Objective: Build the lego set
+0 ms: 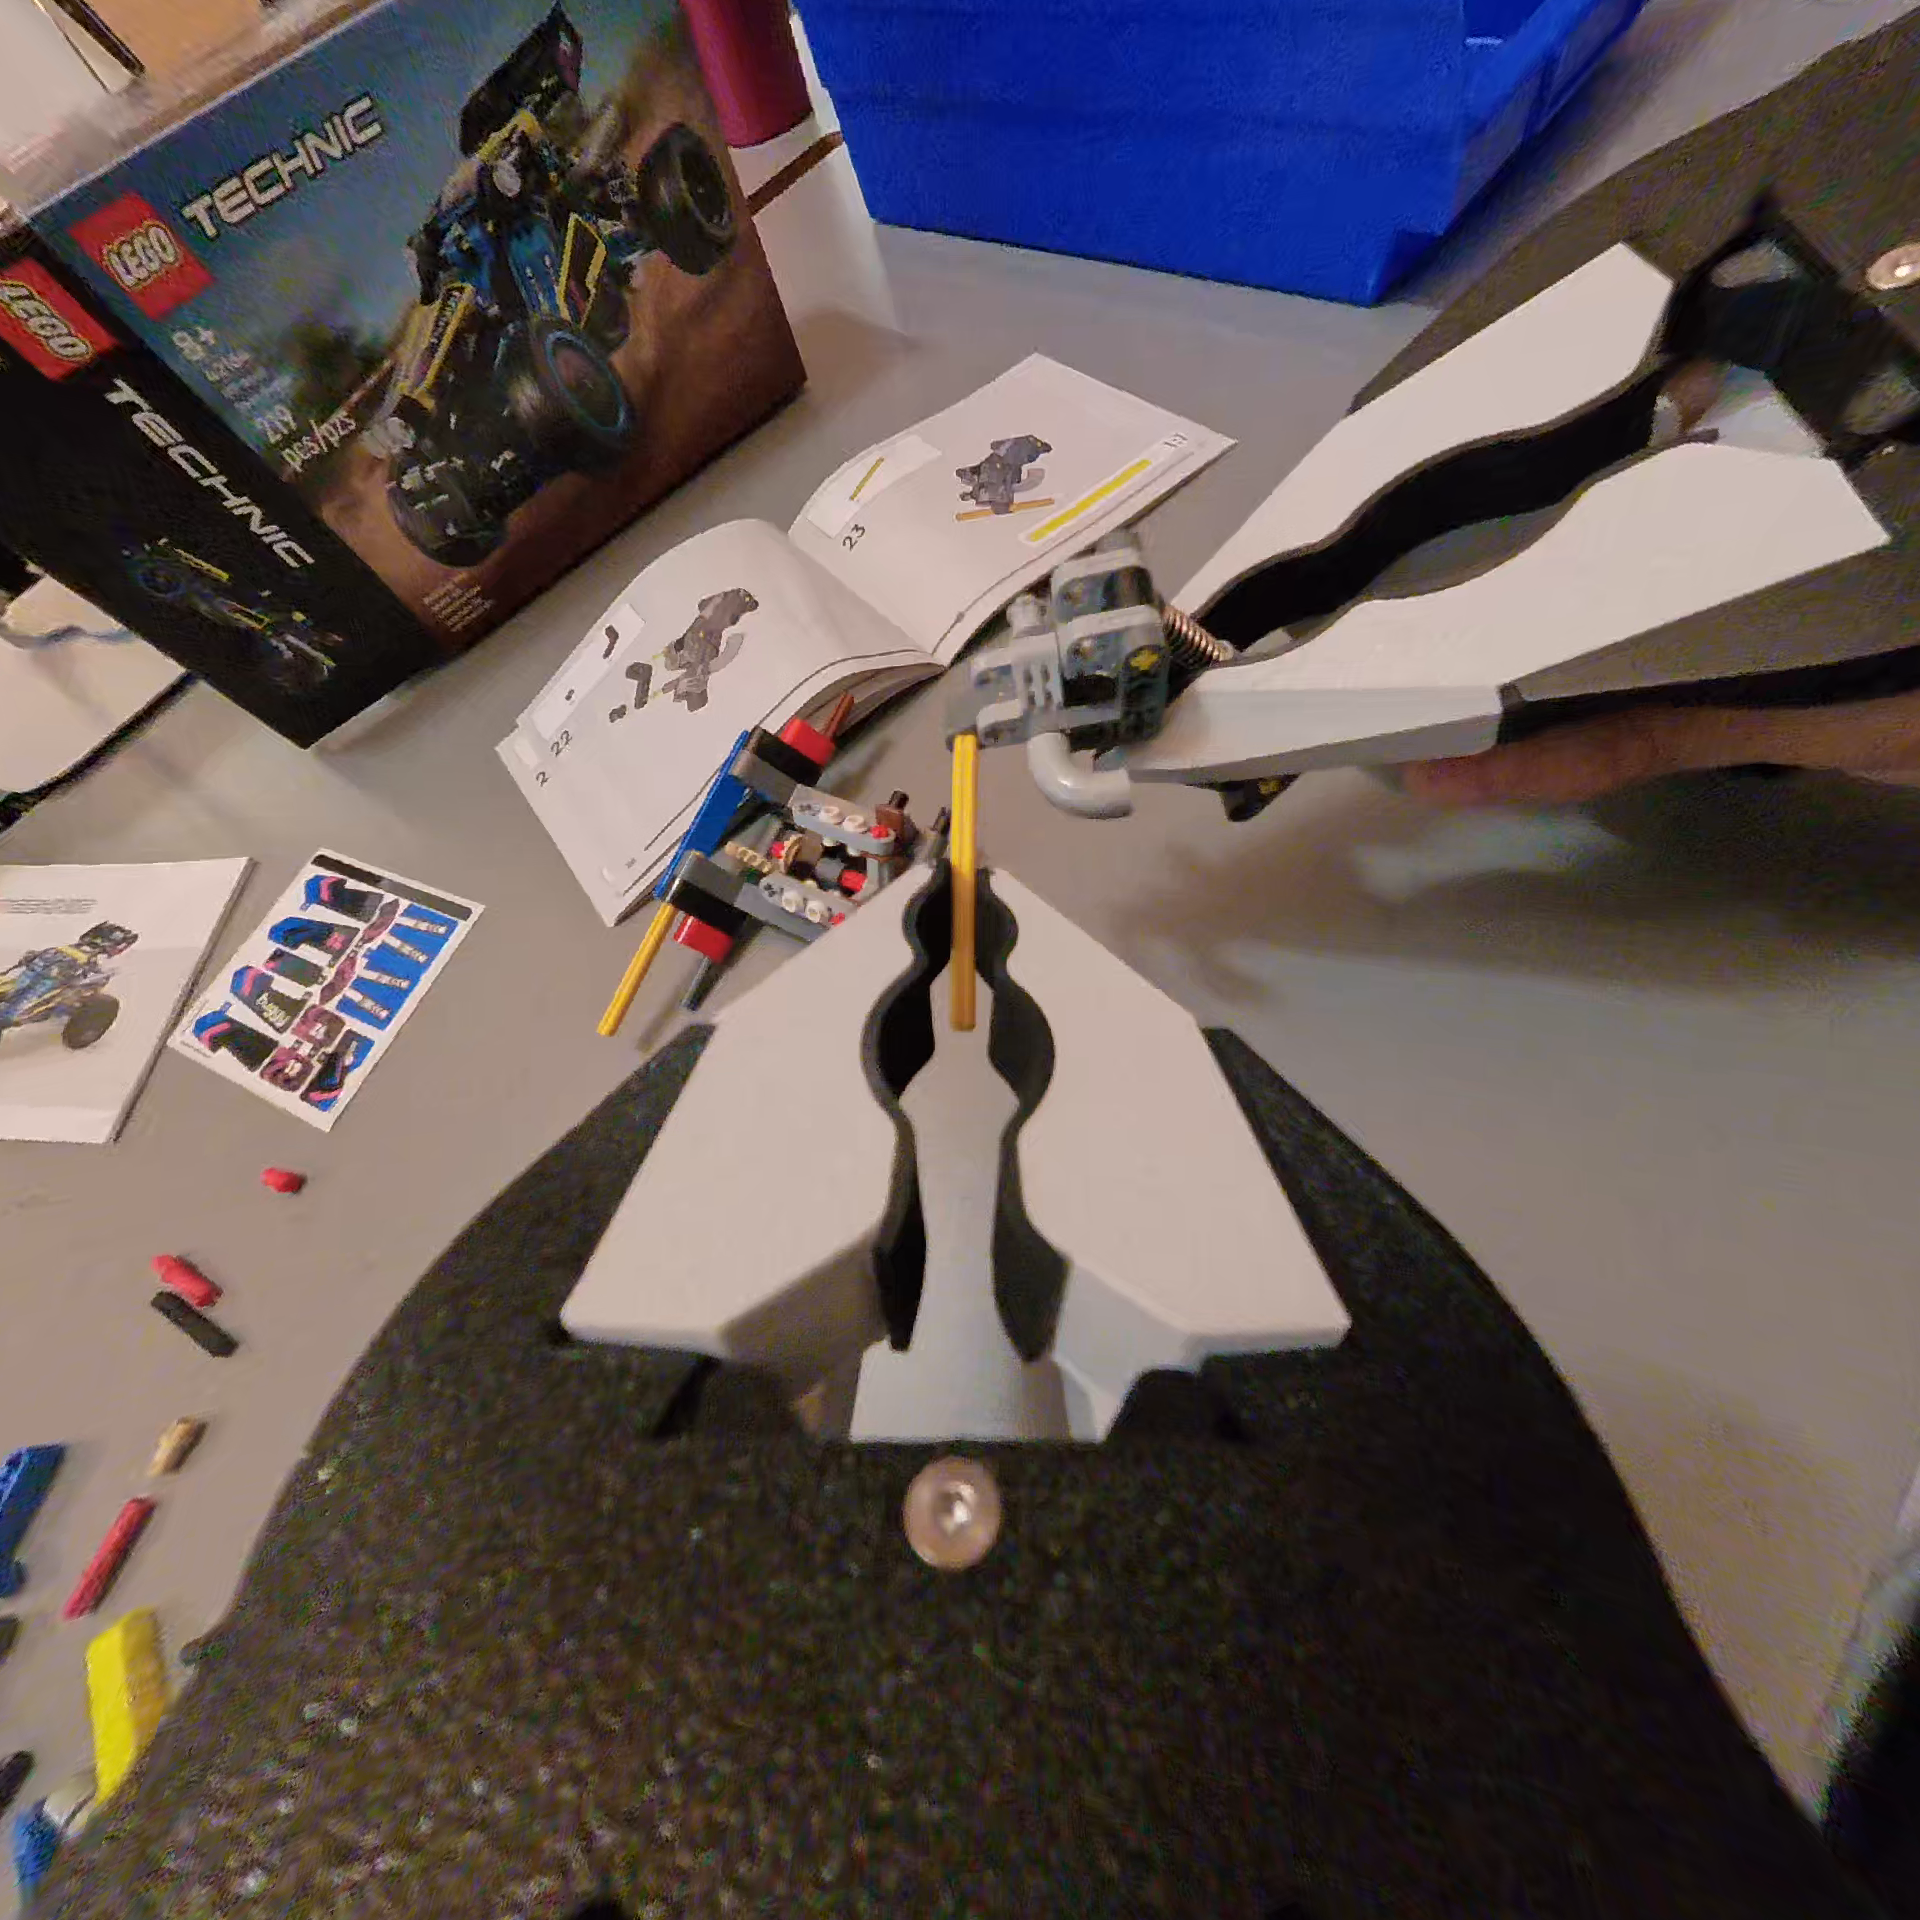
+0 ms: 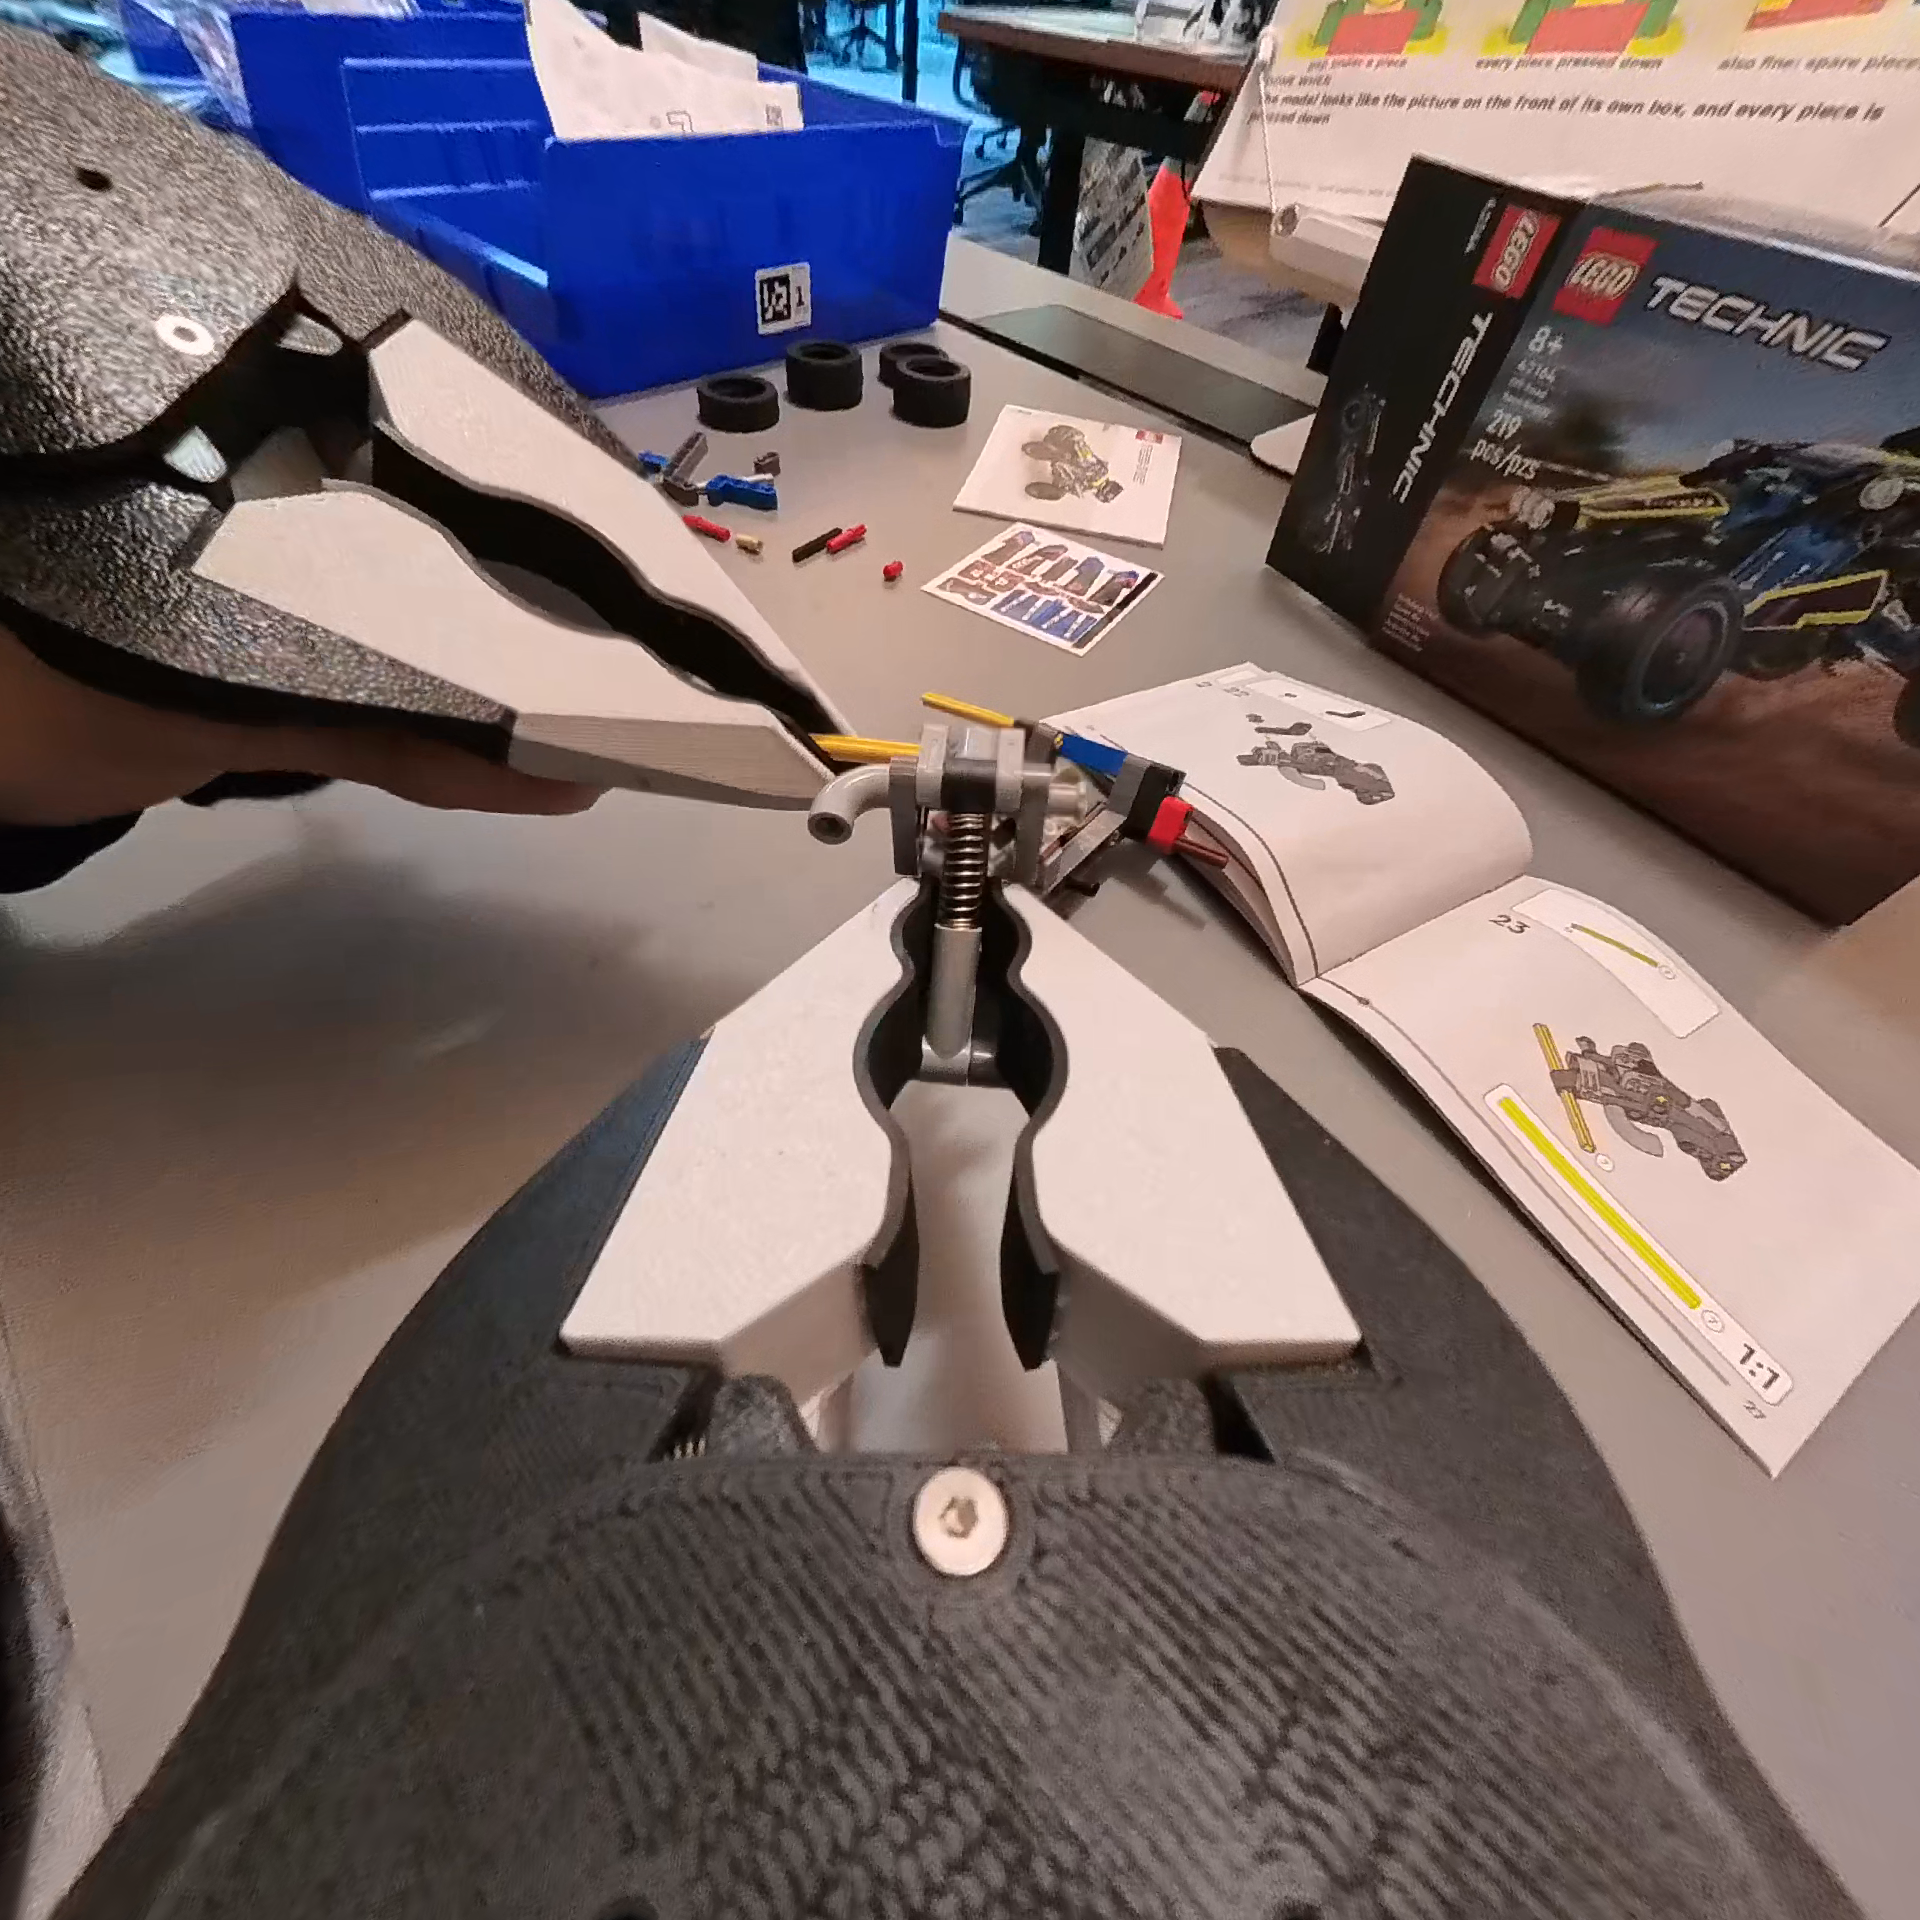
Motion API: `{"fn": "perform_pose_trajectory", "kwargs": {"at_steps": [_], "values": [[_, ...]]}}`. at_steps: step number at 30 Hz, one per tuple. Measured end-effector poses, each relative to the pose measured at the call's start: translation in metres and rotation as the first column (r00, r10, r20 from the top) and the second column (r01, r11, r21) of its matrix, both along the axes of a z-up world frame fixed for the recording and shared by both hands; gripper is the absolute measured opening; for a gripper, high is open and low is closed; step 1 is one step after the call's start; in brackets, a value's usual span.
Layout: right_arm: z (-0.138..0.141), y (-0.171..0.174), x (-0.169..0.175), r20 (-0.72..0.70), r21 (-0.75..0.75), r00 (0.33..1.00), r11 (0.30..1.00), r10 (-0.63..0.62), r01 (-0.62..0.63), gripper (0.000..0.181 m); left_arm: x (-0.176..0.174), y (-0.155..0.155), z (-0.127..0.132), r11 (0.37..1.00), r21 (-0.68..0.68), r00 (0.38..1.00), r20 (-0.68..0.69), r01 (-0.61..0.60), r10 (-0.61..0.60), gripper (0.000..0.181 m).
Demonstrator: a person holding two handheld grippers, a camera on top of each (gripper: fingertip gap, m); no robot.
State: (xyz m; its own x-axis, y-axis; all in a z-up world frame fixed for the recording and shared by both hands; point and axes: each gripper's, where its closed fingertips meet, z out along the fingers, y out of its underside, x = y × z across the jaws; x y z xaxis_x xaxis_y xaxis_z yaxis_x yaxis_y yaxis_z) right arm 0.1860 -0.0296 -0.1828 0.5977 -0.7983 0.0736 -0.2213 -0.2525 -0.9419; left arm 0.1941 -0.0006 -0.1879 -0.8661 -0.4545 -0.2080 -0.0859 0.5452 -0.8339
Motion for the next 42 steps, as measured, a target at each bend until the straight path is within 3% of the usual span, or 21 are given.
{"fn": "perform_pose_trajectory", "kwargs": {"at_steps": [5,8,12,16,18,23,27,32,38,42], "values": [[-0.002,0.001,-0.002,-0.056,-0.041,0.998,0.999,-0.028,0.025,0.006,0.001,0.002,-0.003,0.994,0.105,0.993,0.117,-0.021,0.008,0.001],[0.0,0.0,-0.001,-0.003,-0.125,0.999,0.992,-0.033,0.032,0.006,0.003,0.002,-0.002,0.992,0.124,0.988,0.154,-0.027,0.008,0.0],[0.003,0.001,-0.002,0.051,-0.135,0.999,0.991,0.016,-0.009,0.007,0.002,0.002,0.001,0.999,0.033,0.998,0.056,-0.011,0.009,0.0],[0.003,-0.001,-0.002,-0.034,-0.037,0.999,0.999,-0.014,0.012,0.007,0.004,-0.002,0.002,0.992,0.121,0.976,0.219,-0.045,0.018,0.0],[0.007,-0.001,-0.002,0.009,-0.058,1.0,0.998,-0.014,0.015,0.007,0.005,-0.003,0.007,0.992,0.116,0.963,0.268,-0.046,0.013,0.0],[0.024,0.001,-0.004,0.069,0.081,0.997,0.996,0.031,-0.036,0.007,0.006,-0.001,0.029,0.979,0.181,0.844,0.537,-0.095,-0.017,0.0],[0.036,0.003,-0.008,0.185,0.059,0.981,0.996,0.059,-0.071,0.007,0.002,0.001,0.043,0.96,0.232,0.772,0.635,-0.159,-0.025,0.001],[0.048,0.003,-0.015,0.26,0.061,0.961,0.991,0.095,-0.115,0.007,-0.006,0.0,0.054,0.972,0.184,0.81,0.587,-0.143,0.008,0.0],[0.052,0.004,-0.016,0.329,-0.044,0.94,0.996,0.094,-0.084,0.007,-0.009,-0.004,0.052,0.997,-0.071,0.962,0.273,-0.012,0.031,0.001],[0.055,0.004,-0.017,0.397,-0.128,0.913,0.991,0.095,-0.048,0.008,-0.012,-0.007,0.054,0.977,-0.214,0.993,0.118,0.025,0.001,0.0]]}}
